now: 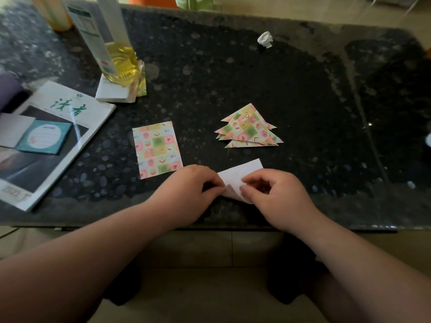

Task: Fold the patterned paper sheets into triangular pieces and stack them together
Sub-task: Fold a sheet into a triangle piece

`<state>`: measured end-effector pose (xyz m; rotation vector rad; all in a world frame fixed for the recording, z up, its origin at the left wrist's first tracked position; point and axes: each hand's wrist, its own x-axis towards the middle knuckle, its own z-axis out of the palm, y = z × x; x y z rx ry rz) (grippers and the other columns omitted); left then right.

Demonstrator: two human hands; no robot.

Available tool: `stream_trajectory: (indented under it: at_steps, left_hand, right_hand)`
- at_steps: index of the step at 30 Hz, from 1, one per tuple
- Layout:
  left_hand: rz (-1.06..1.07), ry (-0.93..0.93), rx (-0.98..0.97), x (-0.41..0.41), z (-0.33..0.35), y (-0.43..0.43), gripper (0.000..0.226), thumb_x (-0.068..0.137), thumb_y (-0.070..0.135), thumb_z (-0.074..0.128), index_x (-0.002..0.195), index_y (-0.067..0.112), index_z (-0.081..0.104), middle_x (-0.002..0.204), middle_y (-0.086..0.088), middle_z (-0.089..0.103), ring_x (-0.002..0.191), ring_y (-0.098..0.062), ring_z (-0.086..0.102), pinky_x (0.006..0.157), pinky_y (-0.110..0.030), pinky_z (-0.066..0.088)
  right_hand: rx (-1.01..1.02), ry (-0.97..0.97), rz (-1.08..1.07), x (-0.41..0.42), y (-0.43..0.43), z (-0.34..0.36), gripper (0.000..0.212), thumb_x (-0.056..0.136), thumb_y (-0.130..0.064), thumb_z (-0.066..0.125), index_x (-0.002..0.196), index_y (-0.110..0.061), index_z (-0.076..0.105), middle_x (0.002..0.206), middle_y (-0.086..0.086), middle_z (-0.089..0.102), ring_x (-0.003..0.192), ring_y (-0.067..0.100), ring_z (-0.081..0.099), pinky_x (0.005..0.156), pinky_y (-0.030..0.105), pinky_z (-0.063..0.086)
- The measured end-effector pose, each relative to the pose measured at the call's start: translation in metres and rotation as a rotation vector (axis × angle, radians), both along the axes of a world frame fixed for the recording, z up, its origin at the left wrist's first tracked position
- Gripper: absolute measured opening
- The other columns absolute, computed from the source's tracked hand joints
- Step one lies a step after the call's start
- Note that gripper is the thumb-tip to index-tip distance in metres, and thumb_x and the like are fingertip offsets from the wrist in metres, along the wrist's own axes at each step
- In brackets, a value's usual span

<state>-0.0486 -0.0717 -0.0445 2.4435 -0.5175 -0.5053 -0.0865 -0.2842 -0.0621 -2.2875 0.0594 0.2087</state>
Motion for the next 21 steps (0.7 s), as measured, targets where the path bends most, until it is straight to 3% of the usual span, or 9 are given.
stream_trajectory:
  at_steps: [3, 6, 12, 15, 19, 21]
  left_hand:
    - [0.139, 0.007, -0.048, -0.001, -0.007, -0.007, 0.012, 0.100, 0.032, 0.062, 0.104, 0.034, 0.074, 0.092, 0.024, 0.061, 0.089, 0.003, 0.056, 0.074, -0.007, 0.037]
    - [0.183, 0.030, -0.073, 0.002, -0.006, -0.012, 0.011, 0.100, 0.031, 0.062, 0.100, 0.034, 0.072, 0.087, 0.025, 0.060, 0.084, 0.009, 0.053, 0.072, -0.005, 0.037]
    - [0.221, 0.056, -0.100, 0.007, -0.005, -0.018, 0.009, 0.099, 0.033, 0.065, 0.104, 0.036, 0.071, 0.089, 0.024, 0.062, 0.085, 0.008, 0.056, 0.070, -0.007, 0.040]
    - [0.213, 0.019, -0.084, 0.007, -0.003, -0.019, 0.021, 0.098, 0.034, 0.064, 0.119, 0.034, 0.067, 0.102, 0.022, 0.062, 0.096, 0.003, 0.057, 0.081, -0.013, 0.045]
    - [-0.055, -0.294, 0.104, -0.017, 0.000, -0.021, 0.049, 0.096, 0.046, 0.059, 0.141, 0.028, 0.054, 0.137, 0.010, 0.052, 0.131, -0.012, 0.042, 0.110, -0.028, 0.033]
    - [-0.211, -0.312, 0.257, -0.040, 0.000, -0.025, 0.071, 0.092, 0.057, 0.051, 0.151, 0.017, 0.046, 0.155, -0.002, 0.045, 0.145, -0.023, 0.037, 0.121, -0.038, 0.023]
  right_hand:
    - [0.083, 0.057, -0.076, 0.002, 0.001, 0.000, 0.016, 0.090, -0.024, 0.078, 0.101, -0.033, 0.070, 0.077, -0.012, 0.073, 0.079, -0.003, 0.067, 0.067, 0.006, 0.047]
    - [0.120, 0.039, -0.099, 0.003, 0.002, 0.005, 0.007, 0.091, -0.026, 0.076, 0.097, -0.028, 0.073, 0.082, -0.011, 0.073, 0.082, -0.002, 0.067, 0.069, 0.009, 0.050]
    - [0.009, 0.104, -0.124, 0.009, 0.007, 0.005, 0.012, 0.088, -0.029, 0.080, 0.077, -0.031, 0.075, 0.076, -0.014, 0.071, 0.077, -0.005, 0.063, 0.061, 0.008, 0.046]
    - [0.000, 0.114, -0.154, 0.014, 0.009, 0.003, 0.013, 0.089, -0.029, 0.080, 0.076, -0.029, 0.075, 0.075, -0.013, 0.071, 0.073, 0.002, 0.065, 0.061, 0.016, 0.047]
    - [-0.054, 0.131, -0.207, 0.022, 0.010, 0.005, 0.019, 0.088, -0.026, 0.078, 0.071, -0.026, 0.071, 0.073, -0.010, 0.069, 0.070, 0.005, 0.063, 0.060, 0.024, 0.043]
    - [-0.086, 0.121, -0.216, 0.023, 0.010, 0.005, 0.018, 0.086, -0.024, 0.077, 0.070, -0.023, 0.071, 0.070, -0.008, 0.069, 0.069, 0.007, 0.063, 0.060, 0.028, 0.050]
